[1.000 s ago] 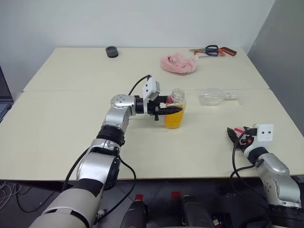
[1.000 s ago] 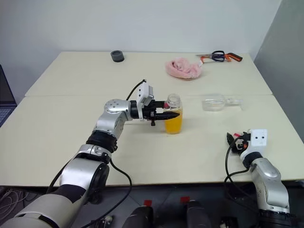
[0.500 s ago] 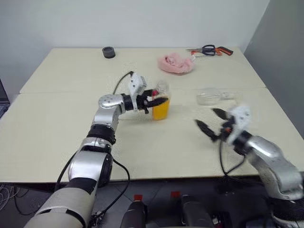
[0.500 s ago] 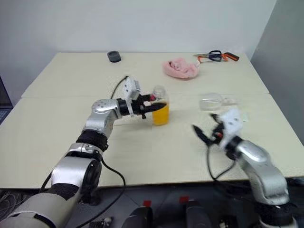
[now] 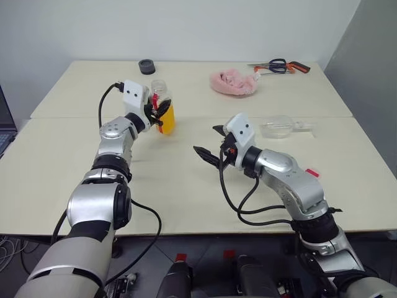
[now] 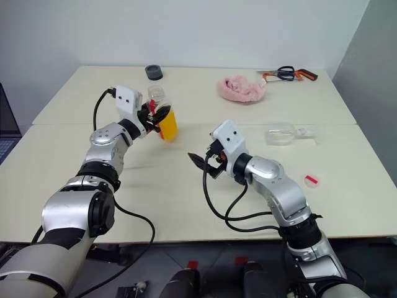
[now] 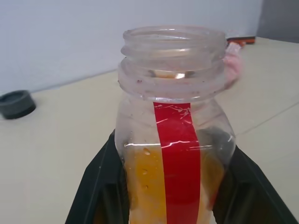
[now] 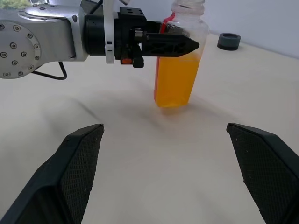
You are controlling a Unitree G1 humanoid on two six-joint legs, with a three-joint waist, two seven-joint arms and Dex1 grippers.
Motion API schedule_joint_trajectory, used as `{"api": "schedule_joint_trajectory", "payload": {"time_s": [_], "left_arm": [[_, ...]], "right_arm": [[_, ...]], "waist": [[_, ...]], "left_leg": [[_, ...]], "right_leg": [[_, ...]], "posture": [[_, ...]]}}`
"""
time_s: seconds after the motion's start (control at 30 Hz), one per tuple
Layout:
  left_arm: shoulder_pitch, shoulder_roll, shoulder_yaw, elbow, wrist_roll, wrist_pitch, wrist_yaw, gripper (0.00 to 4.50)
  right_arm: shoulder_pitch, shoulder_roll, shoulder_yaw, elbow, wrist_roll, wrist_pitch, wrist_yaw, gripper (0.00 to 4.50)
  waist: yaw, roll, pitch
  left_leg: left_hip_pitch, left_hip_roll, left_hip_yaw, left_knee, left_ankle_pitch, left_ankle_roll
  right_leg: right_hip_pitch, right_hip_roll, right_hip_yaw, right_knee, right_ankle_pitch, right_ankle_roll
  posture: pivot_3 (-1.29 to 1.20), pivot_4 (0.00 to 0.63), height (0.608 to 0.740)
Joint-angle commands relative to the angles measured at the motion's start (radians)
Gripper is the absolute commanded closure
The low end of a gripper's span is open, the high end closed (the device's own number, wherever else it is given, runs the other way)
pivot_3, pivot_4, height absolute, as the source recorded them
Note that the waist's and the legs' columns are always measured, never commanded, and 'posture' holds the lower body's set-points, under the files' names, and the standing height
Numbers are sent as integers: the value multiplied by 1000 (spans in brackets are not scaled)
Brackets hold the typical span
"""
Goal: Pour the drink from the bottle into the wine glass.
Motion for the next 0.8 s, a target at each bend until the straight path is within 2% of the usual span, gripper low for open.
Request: {"api": "schedule_joint_trajectory", "payload": {"time_s": [0.03,0.53,0.8], "left_arm": [[-28,14,26,-15,3,-5,49,2793],[28,-9,57,4,22,28,201,2793],[42,-4,74,-5,23,19,211,202]], "right_arm": [[-29,12,5,-8,-19,-19,12,0],[-61,60,0,9,-44,-2,16,0],[-64,71,-3,-2,-47,8,14,0]], "waist": [[0,0,0],[-13,0,0],[-14,0,0]], "left_leg": [[0,0,0,0,0,0],[1,0,0,0,0,0],[1,0,0,0,0,0]], "right_leg": [[0,0,0,0,0,0],[0,0,0,2,0,0],[0,0,0,2,0,0]], "posture": [[0,150,740],[0,150,740],[0,150,740]]}}
